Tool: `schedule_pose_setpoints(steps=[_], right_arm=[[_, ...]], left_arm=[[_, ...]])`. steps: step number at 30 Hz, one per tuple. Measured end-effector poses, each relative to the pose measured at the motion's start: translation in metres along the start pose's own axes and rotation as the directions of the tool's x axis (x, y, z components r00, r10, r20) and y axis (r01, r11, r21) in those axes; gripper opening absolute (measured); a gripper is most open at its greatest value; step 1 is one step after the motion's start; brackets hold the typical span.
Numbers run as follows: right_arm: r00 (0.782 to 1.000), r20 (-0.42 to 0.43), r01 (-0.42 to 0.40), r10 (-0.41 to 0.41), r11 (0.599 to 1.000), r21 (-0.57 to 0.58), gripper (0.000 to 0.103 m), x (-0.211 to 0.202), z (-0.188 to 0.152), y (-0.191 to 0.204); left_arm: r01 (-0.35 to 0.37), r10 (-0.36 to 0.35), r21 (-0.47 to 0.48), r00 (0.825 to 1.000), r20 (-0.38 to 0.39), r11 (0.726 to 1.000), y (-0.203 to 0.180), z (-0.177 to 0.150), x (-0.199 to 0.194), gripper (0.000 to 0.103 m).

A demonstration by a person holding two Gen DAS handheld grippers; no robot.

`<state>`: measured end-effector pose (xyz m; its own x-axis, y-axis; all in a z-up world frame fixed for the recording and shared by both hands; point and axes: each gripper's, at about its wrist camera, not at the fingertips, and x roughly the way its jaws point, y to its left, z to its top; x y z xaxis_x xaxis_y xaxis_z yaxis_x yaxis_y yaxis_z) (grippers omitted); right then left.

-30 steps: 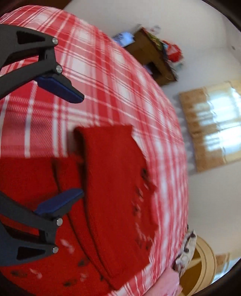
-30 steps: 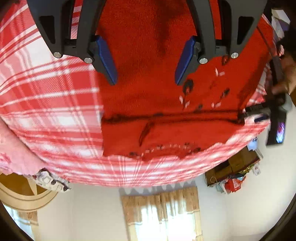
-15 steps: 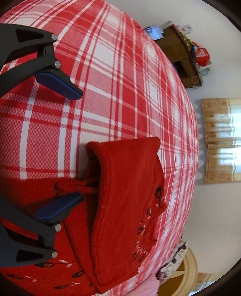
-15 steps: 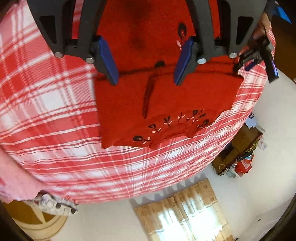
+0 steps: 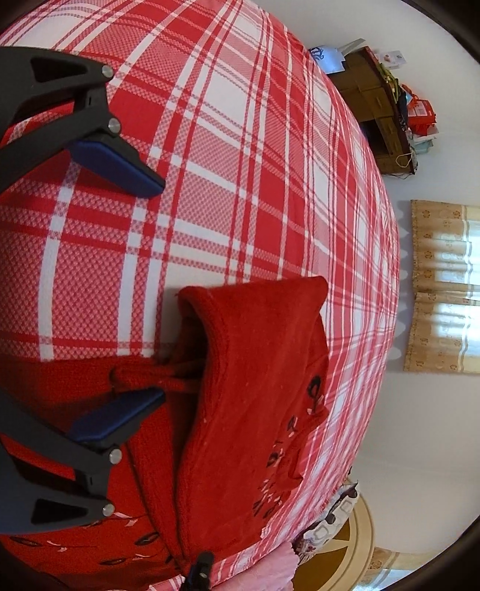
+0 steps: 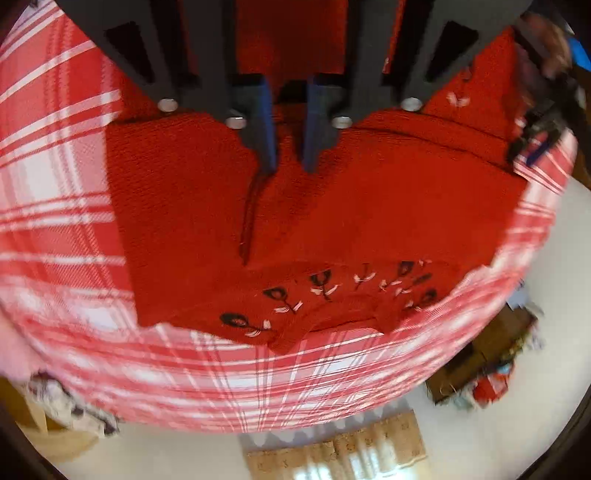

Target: Fold small clothes

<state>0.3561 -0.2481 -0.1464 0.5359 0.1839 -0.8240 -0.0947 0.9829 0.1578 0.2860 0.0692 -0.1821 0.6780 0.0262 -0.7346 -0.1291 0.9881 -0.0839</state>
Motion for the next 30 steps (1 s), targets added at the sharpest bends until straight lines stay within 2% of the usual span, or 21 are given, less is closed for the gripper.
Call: schedule_pose_setpoints(steps=[9,13,17,21,24,26,27,30], right_arm=[[0.984,0.162,0.075,-0.067,0.996,-0.044,0.006,-0.055,0.015,-0.009],[0.98,0.186,0.078,-0.064,0.995,-0.069,0.006,-0.066,0.022,-0.009],[0.979,0.198,0.062,-0.042,0.994,-0.094,0.006,-0.072,0.023,0.001],[0.967,0.255,0.04,-0.015,0.995,-0.094,0.006,-0.089,0.025,0.006],[0.957,0.288,0.051,-0.022,0.994,-0.094,0.006,-0.099,0.027,0.002],[0.955,0.292,0.083,-0.055,0.993,-0.082,0.006,-0.1,0.027,-0.008],[0.956,0.288,0.088,-0.064,0.993,-0.074,0.006,-0.099,0.026,-0.013],[0.96,0.262,0.108,-0.096,0.994,-0.034,0.006,-0.09,0.019,-0.037]], left_arm=[[0.013,-0.013,-0.012,1.0,-0.001,1.0,0.003,0.001,0.0,0.103],[0.012,-0.012,-0.013,1.0,-0.003,1.0,0.004,0.001,0.001,0.103],[-0.022,0.023,0.016,0.999,-0.035,1.0,-0.005,0.009,0.005,0.103],[0.008,-0.007,0.034,0.999,-0.044,0.999,-0.014,0.025,0.016,0.103],[-0.044,0.043,-0.023,0.998,-0.048,0.999,-0.003,0.034,0.024,0.103],[-0.014,0.007,-0.115,0.998,-0.057,0.993,0.013,0.034,0.026,0.103],[-0.005,-0.001,-0.129,0.999,-0.045,0.992,0.016,0.033,0.024,0.103],[-0.036,0.032,-0.104,0.999,-0.04,0.994,0.011,0.029,0.022,0.103]])
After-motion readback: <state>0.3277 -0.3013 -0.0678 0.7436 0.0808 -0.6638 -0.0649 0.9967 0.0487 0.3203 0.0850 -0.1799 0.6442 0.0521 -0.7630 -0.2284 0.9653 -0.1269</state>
